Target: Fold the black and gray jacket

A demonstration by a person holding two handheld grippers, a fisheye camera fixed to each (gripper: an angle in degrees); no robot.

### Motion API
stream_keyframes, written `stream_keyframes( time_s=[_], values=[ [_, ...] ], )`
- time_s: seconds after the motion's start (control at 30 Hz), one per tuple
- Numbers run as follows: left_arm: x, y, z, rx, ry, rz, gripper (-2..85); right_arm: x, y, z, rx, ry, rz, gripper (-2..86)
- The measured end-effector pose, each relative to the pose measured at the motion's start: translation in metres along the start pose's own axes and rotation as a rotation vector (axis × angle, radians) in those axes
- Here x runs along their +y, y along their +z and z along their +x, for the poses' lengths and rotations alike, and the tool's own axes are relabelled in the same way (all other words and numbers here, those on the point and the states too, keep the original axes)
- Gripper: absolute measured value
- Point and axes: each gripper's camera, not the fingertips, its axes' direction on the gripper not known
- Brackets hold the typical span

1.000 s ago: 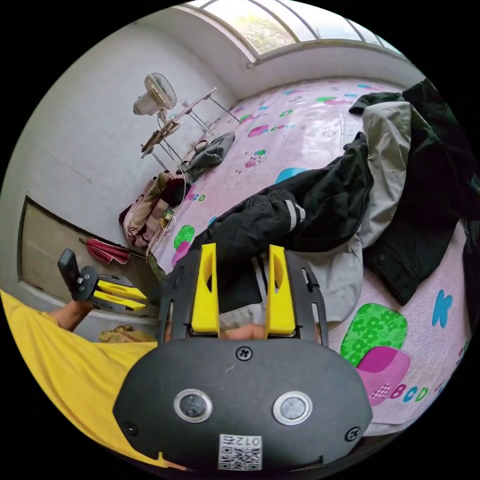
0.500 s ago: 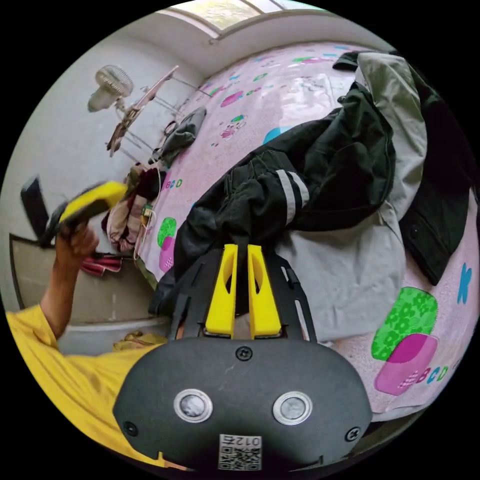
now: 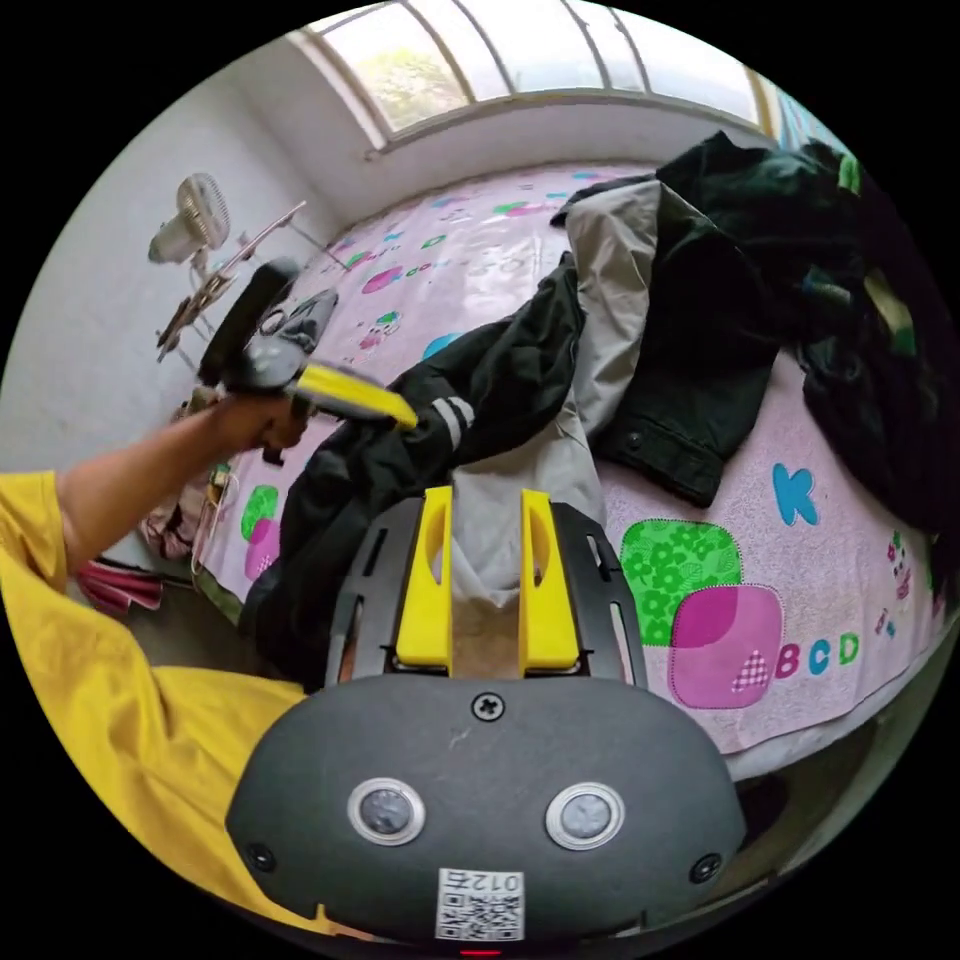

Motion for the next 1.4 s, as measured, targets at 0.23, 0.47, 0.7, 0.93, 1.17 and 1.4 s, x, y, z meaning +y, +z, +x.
stream_keyframes(
  time_s=[0.23, 0.47, 0.7, 0.93, 1.17, 1.4],
  values=[
    [0.044, 0.024, 0.114, 0.055, 0.08, 0.031, 0.1, -0.018, 0.027, 0.043, -0.172, 0.376, -0.057, 13.1],
    [0.05, 0.04, 0.174, 0.133, 0.069, 0.036, -0.1, -0.03, 0.057, 0.068, -0.004, 0.516, -0.177, 10.0],
    [0.074, -0.069, 0.152, -0.216, -0.136, 0.271, 1.2, 0.015, -0.035, 0.136, -0.192, 0.371, -0.002, 1.6],
    [-0.038, -0.039, 0.114, -0.51, -0.009, 0.237, 8.1, 0.06, -0.173, 0.226, -0.192, 0.341, 0.214, 0.8],
    [-0.152, 0.044, 0.165, -0.672, 0.337, 0.169, 11.5, 0.061, -0.237, 0.317, -0.107, 0.388, 0.284, 0.6],
    [-0.218, 0.097, 0.172, -0.8, 0.488, 0.12, 11.6, 0.05, -0.248, 0.379, -0.114, 0.421, 0.25, 0.6]
  ],
)
